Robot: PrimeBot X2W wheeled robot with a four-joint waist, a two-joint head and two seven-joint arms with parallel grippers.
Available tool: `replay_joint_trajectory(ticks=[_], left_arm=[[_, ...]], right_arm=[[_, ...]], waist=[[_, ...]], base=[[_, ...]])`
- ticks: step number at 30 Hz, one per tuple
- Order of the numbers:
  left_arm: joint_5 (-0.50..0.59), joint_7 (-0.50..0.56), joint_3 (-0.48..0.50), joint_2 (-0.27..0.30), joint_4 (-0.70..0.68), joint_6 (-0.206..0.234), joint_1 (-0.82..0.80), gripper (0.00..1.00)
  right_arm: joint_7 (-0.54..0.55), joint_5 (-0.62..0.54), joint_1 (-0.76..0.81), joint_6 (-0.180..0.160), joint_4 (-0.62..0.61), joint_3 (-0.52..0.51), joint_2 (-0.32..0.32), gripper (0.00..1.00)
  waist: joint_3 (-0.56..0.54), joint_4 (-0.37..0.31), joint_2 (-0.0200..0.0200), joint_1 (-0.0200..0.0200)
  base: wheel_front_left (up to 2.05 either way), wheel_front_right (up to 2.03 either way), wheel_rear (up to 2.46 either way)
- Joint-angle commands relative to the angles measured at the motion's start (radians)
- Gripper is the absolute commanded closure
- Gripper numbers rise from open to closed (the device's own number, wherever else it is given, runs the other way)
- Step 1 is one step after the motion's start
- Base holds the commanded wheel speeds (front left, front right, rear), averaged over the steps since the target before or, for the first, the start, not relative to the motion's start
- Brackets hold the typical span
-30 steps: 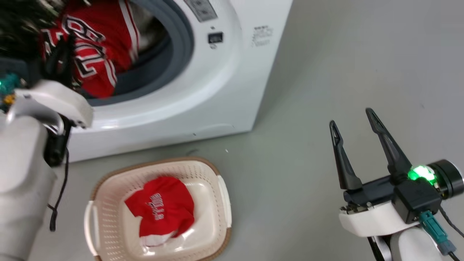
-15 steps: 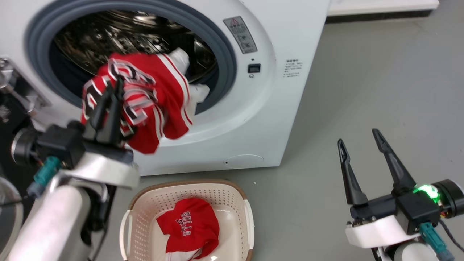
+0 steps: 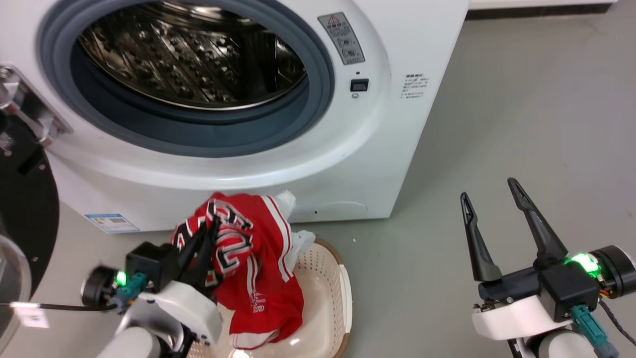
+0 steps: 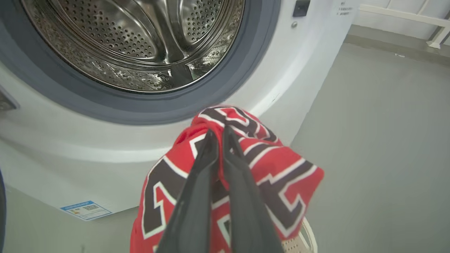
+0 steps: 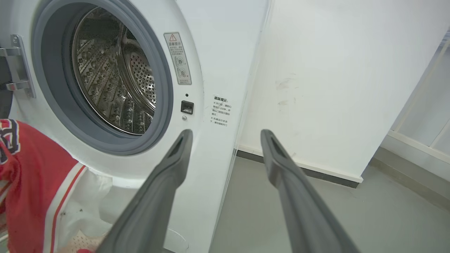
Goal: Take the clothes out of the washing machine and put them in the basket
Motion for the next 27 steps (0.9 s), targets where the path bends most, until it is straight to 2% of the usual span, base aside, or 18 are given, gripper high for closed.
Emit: replay_joint_trajectory(ticks=[1, 6, 13, 21, 27], left_arm=[[-0.008, -0.009, -0.008, -0.010, 0.048, -0.014, 0.011, 1.00], [-0.028, -0.031, -0.039, -0.056, 0.283, -0.079, -0.047, 1.00], [-0.033, -0.068, -0.059, -0.137, 0.613, -0.147, -0.177, 1.00], [-0.032, -0.090, -0.061, -0.187, 0.938, -0.185, -0.338, 1.00], [-0.037, -0.099, -0.056, -0.202, 1.071, -0.196, -0.416, 1.00]], right_arm=[[-0.002, -0.008, -0.021, -0.001, -0.006, 0.005, 0.002, 0.00], [-0.002, -0.019, -0.049, -0.001, -0.014, 0.007, 0.002, 0.00], [-0.002, -0.034, -0.087, -0.001, -0.038, 0.006, 0.002, 0.00], [-0.002, -0.032, -0.141, -0.001, -0.070, 0.005, 0.002, 0.00], [-0.002, -0.030, -0.159, -0.001, -0.085, 0.010, 0.002, 0.00]], waist=[[0.030, -0.011, 0.0000, 0.0000], [0.109, -0.037, 0.0000, 0.0000], [0.248, -0.078, 0.0000, 0.0000], [0.396, -0.132, 0.0000, 0.0000], [0.467, -0.153, 0.0000, 0.0000]], base=[[0.00, 0.00, 0.00], [0.00, 0.00, 0.00], [0.00, 0.00, 0.00], [0.00, 0.00, 0.00], [0.00, 0.00, 0.00]])
